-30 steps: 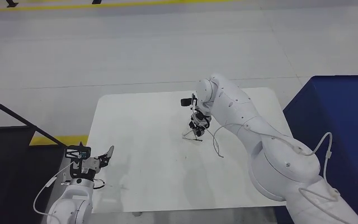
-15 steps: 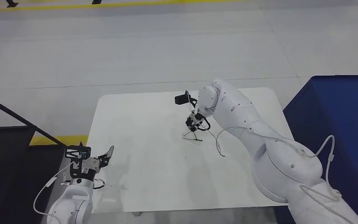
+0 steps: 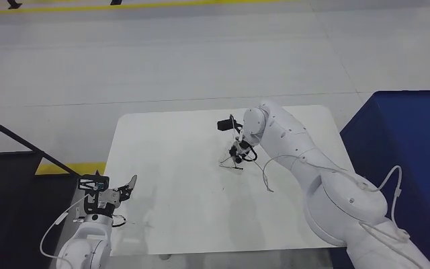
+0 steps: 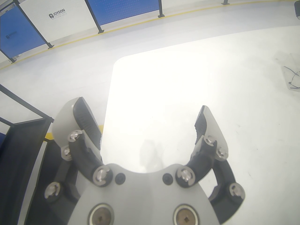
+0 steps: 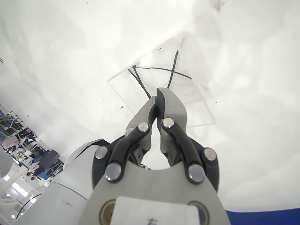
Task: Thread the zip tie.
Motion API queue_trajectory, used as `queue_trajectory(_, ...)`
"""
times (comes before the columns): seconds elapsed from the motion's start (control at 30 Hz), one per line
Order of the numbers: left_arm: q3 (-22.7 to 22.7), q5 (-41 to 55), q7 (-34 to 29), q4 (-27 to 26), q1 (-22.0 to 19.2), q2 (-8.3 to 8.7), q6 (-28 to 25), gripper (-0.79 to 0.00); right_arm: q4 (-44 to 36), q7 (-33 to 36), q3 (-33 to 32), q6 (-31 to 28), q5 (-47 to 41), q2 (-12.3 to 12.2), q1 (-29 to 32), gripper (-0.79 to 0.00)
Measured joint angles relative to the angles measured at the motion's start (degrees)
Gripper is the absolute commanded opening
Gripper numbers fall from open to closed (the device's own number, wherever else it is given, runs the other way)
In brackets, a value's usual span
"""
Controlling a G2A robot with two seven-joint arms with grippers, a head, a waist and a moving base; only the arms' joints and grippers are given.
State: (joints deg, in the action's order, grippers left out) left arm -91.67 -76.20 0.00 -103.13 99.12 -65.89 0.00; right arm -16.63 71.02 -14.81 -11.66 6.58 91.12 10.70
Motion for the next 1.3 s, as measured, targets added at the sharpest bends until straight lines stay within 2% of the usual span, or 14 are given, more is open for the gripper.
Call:
queue_trajectory(0.03,0.0,0.0,0.0,0.0,0.0,0.0,0.0,0.0,0.0,0.1,-0.1,0.3,0.2,0.0,0.1,-0.643)
queue_trajectory(0.07,0.0,0.0,0.0,0.0,0.0,0.0,0.0,0.0,-0.1,0.1,-0.1,0.6,0.4,0.1,0.2,-0.64)
queue_trajectory(0.13,0.0,0.0,0.0,0.0,0.0,0.0,0.0,0.0,-0.1,0.1,-0.3,1.1,0.7,0.2,0.4,-0.566)
queue_trajectory(0.33,0.0,0.0,0.0,0.0,0.0,0.0,0.0,0.0,0.3,0.3,-0.9,2.5,1.3,0.6,0.5,-0.557)
queue_trajectory(0.63,0.0,0.0,0.0,0.0,0.0,0.0,0.0,0.0,1.3,0.8,-1.7,4.4,2.2,1.6,0.8,-0.616)
queue_trajectory(0.73,0.0,0.0,0.0,0.0,0.0,0.0,0.0,0.0,1.8,1.0,-1.8,5.2,2.7,2.0,1.0,-0.597)
queue_trajectory(0.97,0.0,0.0,0.0,0.0,0.0,0.0,0.0,0.0,3.0,0.5,-1.9,7.2,4.2,3.2,1.3,-0.625)
queue_trajectory(1.13,0.0,0.0,0.0,0.0,0.0,0.0,0.0,0.0,4.0,0.3,-2.4,7.0,4.5,3.7,1.3,-0.69)
queue_trajectory(1.23,0.0,0.0,0.0,0.0,0.0,0.0,0.0,0.0,4.7,0.2,-2.7,6.9,4.6,4.0,1.4,-0.785)
queue_trajectory(1.3,0.0,0.0,0.0,0.0,0.0,0.0,0.0,0.0,5.0,0.2,-2.9,7.0,4.6,4.1,1.5,-0.785)
